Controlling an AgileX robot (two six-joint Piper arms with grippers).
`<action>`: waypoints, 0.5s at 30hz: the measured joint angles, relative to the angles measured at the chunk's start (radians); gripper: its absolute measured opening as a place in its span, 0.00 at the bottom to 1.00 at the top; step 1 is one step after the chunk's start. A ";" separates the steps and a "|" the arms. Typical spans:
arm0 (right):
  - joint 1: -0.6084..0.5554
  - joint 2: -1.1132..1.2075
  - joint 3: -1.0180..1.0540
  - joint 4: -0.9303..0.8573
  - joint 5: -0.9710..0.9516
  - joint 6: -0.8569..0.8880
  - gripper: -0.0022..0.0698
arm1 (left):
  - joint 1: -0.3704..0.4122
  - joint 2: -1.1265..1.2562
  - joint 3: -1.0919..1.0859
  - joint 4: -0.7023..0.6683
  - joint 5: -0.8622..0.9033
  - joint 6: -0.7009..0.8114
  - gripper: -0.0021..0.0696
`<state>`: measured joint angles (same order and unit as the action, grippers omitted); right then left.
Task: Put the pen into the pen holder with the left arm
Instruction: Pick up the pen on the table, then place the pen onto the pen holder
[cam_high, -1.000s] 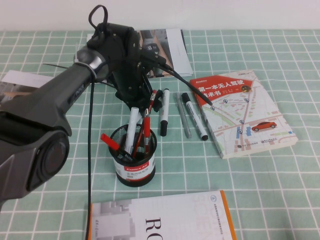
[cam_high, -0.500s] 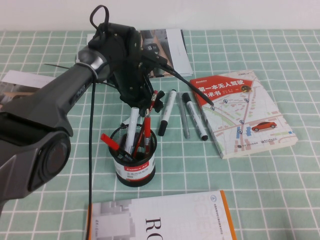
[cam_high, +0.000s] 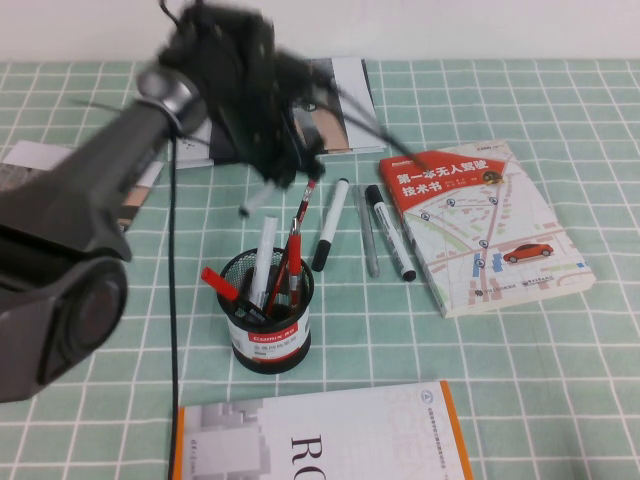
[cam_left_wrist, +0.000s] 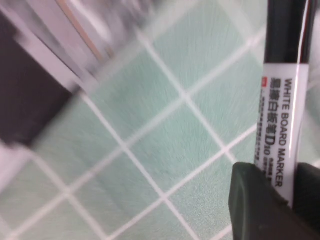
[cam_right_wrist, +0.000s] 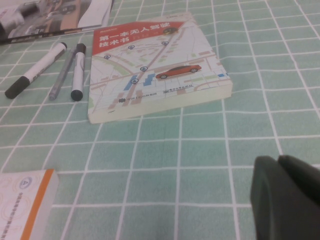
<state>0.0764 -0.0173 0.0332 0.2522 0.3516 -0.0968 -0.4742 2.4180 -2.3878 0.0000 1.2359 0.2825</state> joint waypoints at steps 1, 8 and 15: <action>0.000 0.000 0.000 0.000 0.000 0.000 0.00 | 0.000 -0.020 -0.011 0.000 0.000 0.000 0.18; 0.000 0.000 0.000 0.000 0.000 0.000 0.00 | 0.000 -0.151 -0.051 0.014 0.009 0.000 0.18; 0.000 0.000 0.000 0.000 0.000 0.000 0.00 | 0.000 -0.336 -0.056 -0.020 0.022 0.000 0.18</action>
<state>0.0764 -0.0173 0.0332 0.2522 0.3516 -0.0968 -0.4742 2.0815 -2.4439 -0.0198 1.2581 0.2825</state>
